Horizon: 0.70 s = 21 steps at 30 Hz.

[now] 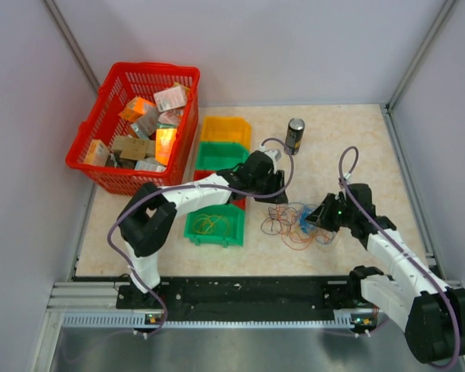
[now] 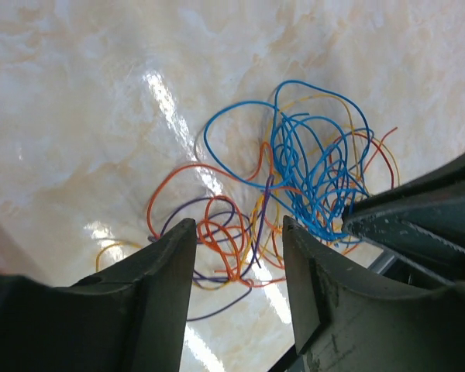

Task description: Untangle the cables

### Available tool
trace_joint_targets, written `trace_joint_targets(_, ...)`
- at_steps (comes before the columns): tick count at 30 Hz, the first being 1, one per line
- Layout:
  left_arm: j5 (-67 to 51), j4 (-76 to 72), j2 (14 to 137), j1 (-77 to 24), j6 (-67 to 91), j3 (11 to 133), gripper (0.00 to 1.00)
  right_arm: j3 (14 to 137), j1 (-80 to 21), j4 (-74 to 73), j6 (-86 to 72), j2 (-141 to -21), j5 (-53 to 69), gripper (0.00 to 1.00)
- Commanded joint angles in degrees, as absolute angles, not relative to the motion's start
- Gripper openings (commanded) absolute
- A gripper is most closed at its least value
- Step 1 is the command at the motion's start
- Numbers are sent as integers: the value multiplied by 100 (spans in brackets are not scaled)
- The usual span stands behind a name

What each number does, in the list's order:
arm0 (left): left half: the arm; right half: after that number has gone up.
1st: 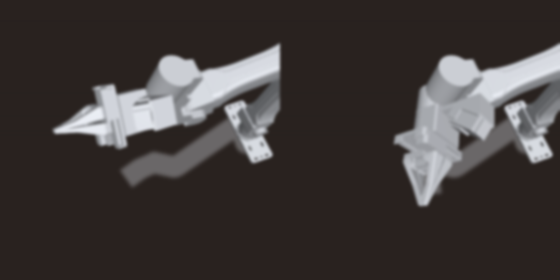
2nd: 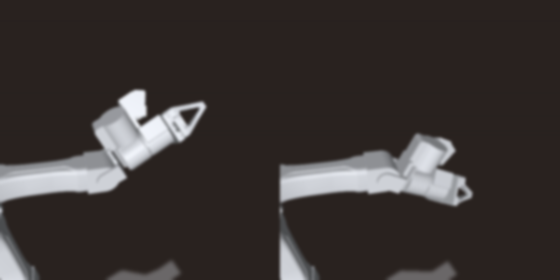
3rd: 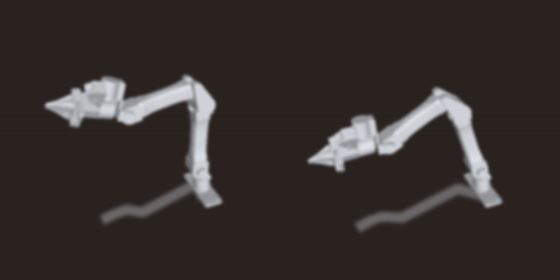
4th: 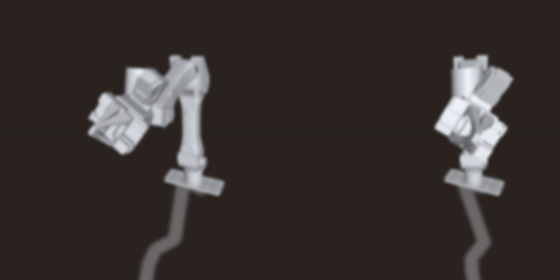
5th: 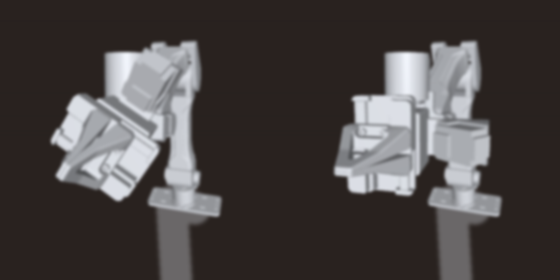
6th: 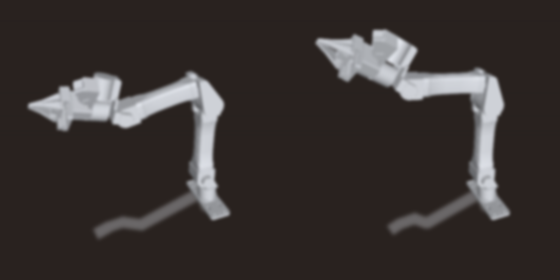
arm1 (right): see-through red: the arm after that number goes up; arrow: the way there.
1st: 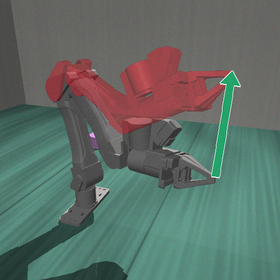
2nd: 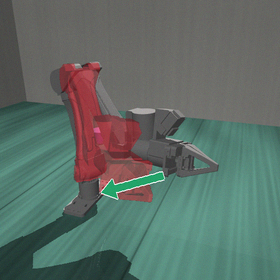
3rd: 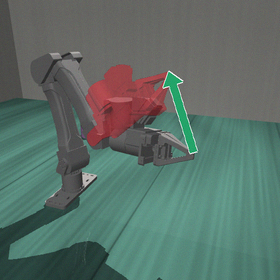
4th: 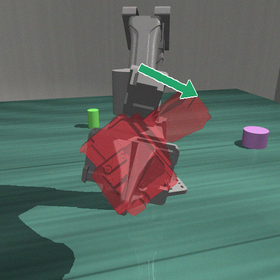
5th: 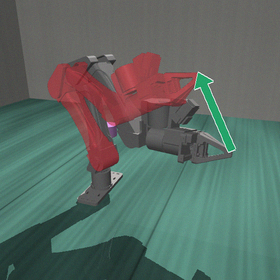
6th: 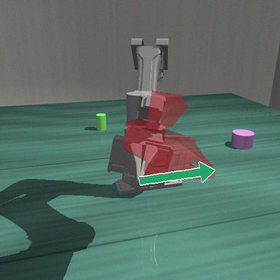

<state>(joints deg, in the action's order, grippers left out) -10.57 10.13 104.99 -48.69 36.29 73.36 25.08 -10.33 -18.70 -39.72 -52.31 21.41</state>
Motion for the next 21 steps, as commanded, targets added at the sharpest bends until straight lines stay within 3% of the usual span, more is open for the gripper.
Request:
trace_joint_targets(1, -1002, 1011, 10836, -4896, 3709, 7804, 50, 2443, -1046, -1758, -3858, -5168, 2241, 15)
trace_joint_targets(15, -1072, 932, 10731, -5054, 3885, 7400, 30, 2399, -1055, -1775, -3832, -5106, 2215, 15)
trace_joint_targets(21, -792, 932, 10521, -5194, 3806, 7278, 37, 2382, -1046, -1793, -3823, -5071, 2224, 15)
